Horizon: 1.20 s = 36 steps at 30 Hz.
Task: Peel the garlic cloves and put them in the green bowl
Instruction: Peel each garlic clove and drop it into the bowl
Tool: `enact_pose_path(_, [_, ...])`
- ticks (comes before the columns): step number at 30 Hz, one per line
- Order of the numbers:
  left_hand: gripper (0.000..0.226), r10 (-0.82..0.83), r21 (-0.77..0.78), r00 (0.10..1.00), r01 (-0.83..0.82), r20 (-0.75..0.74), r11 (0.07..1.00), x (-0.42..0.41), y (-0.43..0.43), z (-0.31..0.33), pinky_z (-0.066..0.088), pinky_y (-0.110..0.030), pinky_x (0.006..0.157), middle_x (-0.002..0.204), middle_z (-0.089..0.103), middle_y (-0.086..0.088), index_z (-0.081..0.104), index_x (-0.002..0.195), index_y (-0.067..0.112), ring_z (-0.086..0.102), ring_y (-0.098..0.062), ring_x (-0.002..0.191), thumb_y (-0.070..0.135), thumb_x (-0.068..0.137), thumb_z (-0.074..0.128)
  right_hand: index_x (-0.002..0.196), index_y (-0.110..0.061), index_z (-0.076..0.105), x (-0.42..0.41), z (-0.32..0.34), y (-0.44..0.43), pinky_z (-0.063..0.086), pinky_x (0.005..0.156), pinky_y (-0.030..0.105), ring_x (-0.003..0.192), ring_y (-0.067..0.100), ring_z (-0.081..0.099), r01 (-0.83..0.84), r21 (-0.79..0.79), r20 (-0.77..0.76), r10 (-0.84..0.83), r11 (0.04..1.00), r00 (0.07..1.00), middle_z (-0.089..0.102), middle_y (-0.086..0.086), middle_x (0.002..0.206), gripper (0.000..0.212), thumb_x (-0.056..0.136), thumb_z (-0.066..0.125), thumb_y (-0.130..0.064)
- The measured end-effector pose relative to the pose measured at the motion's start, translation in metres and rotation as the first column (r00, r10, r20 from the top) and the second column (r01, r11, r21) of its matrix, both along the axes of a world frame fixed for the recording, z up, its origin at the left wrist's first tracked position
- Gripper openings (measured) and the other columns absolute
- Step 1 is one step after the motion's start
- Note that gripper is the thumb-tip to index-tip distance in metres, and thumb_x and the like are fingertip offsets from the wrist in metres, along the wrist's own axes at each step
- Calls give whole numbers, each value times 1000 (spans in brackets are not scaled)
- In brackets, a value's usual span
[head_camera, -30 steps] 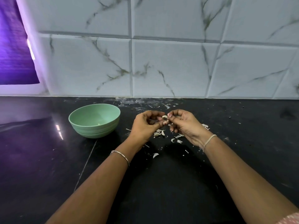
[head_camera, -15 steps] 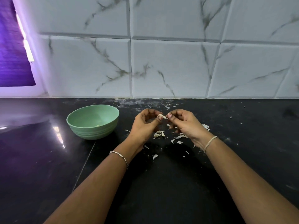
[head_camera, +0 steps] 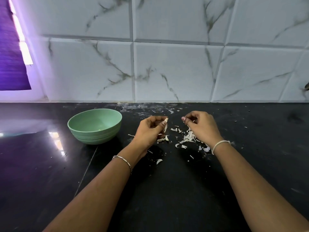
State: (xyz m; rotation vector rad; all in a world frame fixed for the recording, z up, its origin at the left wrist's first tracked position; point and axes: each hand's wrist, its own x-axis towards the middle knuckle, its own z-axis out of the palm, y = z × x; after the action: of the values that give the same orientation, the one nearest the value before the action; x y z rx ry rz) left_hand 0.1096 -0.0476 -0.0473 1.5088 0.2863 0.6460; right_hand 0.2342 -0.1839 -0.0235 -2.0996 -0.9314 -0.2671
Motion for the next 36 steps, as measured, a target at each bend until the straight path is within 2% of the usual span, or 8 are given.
enact_pose_path(2, [20,-11,27,1000,11,-8,1000,-1,1,-2,53,-20,64,81,59,-5,68,113,8,58,-5,63,8,95,61,85,-17,74,-7,-1,6,52,80,29,83,10,65,-69,111,-149,85,991,985,70,-6,82,17,85,73,-34])
enact_pose_path(4, [21,-25,47,1000,26,-8,999,-1,1,-1,53,-20,65,85,62,-5,69,113,11,60,-6,67,7,94,62,86,-14,75,-18,-1,10,49,76,19,80,2,64,-138,223,-302,203,965,932,71,-5,82,16,83,76,-30])
enact_pose_path(8, [23,-20,57,1000,20,1,998,0,2,0,53,-20,64,80,64,-6,67,114,7,59,-8,65,5,91,65,85,-11,74,-26,-3,13,43,59,1,63,-10,60,-180,329,-409,312,927,858,70,-5,77,10,81,77,-20])
enact_pose_path(14, [12,8,67,1000,-7,-11,998,2,3,-3,53,-28,68,77,66,-8,67,101,3,59,-15,66,6,89,68,80,-13,76,-25,-5,17,46,61,6,74,4,64,-129,383,-455,308,915,836,74,6,83,6,78,80,-17])
enact_pose_path(19, [6,31,96,999,-30,-12,995,3,3,-3,50,-23,62,77,66,-6,68,94,10,57,-13,64,7,89,68,78,-14,75,-27,-5,18,45,56,7,64,-4,62,-111,395,-488,311,912,815,72,-2,73,4,80,78,-17])
enact_pose_path(23, [10,93,236,996,-89,-5,968,4,3,-3,48,-22,63,80,66,-1,66,89,17,58,-8,65,9,87,71,79,-12,75,-28,-4,19,38,48,14,55,0,52,-81,376,-582,303,923,755,62,-11,57,6,81,77,-18])
enact_pose_path(28, [13,199,447,980,-185,16,875,2,1,-1,48,-12,63,86,69,3,65,87,24,61,-8,70,12,86,71,73,-13,71,-26,-4,21,29,44,18,51,6,41,-49,392,-688,327,919,648,51,-3,57,8,80,75,-14])
enact_pose_path(36, [12,194,534,980,-185,39,825,1,-1,-1,47,-11,64,84,69,9,65,90,23,64,-7,74,15,85,72,66,-14,63,-25,-2,21,27,44,17,48,5,40,-41,403,-705,339,914,623,52,-5,55,17,80,69,-8])
